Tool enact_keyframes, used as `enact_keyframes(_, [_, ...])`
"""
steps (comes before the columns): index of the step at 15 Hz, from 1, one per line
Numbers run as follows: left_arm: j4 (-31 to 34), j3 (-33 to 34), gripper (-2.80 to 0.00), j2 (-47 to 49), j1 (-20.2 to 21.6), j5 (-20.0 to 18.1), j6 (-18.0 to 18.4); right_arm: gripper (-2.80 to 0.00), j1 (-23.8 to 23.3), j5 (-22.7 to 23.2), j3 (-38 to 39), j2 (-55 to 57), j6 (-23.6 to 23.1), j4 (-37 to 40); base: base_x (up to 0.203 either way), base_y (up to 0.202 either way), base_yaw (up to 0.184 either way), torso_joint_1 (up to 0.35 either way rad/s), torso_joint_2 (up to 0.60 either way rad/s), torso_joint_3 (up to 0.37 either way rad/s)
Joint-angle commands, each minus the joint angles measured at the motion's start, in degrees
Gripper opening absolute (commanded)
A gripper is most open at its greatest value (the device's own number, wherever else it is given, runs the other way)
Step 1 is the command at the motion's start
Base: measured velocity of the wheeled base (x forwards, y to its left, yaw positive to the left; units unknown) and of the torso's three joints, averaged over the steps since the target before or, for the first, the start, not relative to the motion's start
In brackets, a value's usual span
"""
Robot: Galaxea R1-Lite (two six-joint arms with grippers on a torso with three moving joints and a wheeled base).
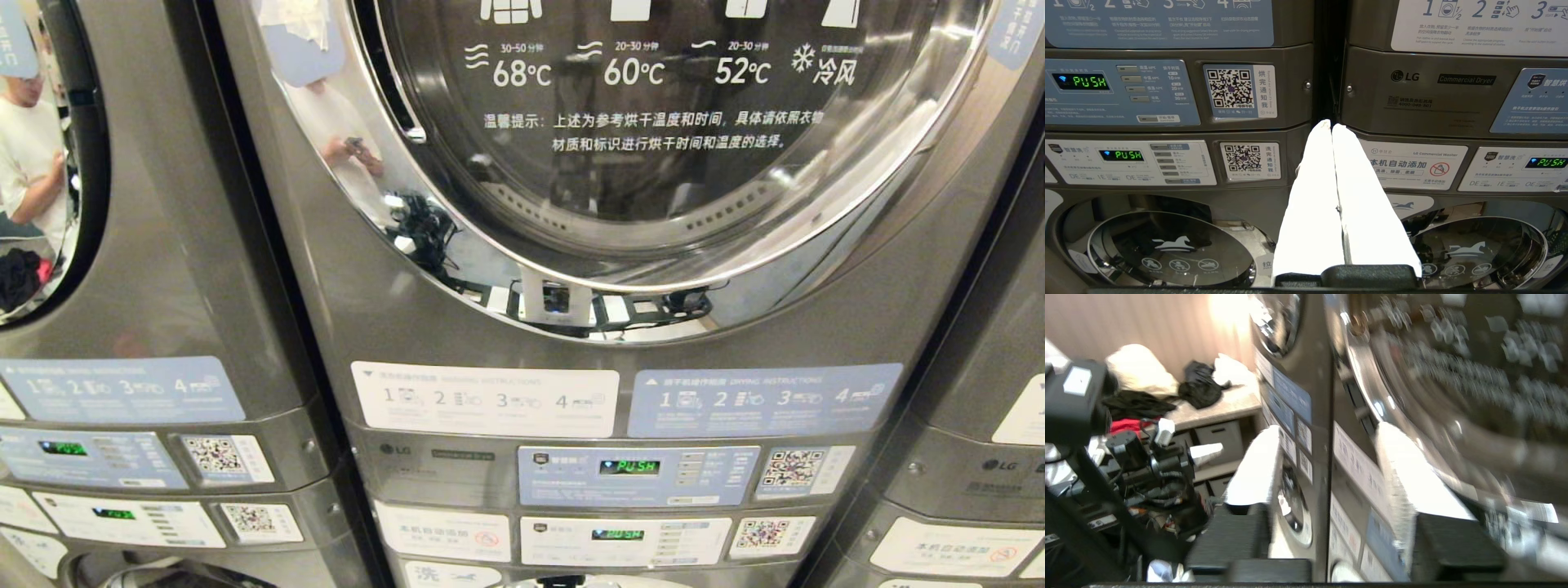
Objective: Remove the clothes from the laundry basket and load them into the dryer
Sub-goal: Open the dryer
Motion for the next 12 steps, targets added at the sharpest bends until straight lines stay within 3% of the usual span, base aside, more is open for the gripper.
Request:
enact_keyframes(1, [-0.02, 0.01, -2.80, -0.09, 0.00, 0.02, -0.01, 0.00, 3.69, 0.16, -1.06, 7.04, 0.07, -9.03, 0.000, 0.000, 0.000, 0.000, 0.00, 0.000])
enact_keyframes(3, [-0.02, 0.01, -2.80, -0.09, 0.00, 0.02, -0.01, 0.00, 9.16, -1.18, -1.62, 13.93, -0.03, -21.18, 0.000, 0.000, 0.000, 0.000, 0.00, 0.000])
enact_keyframes(5, [-0.02, 0.01, -2.80, -0.09, 0.00, 0.02, -0.01, 0.00, 13.82, -3.79, -3.95, 20.55, -0.41, -26.97, 0.000, 0.000, 0.000, 0.000, 0.00, 0.000])
enact_keyframes(12, [-0.02, 0.01, -2.80, -0.09, 0.00, 0.02, -0.01, 0.00, 21.95, -15.85, -20.79, 37.47, -5.37, -27.54, 0.000, 0.000, 0.000, 0.000, 0.00, 0.000])
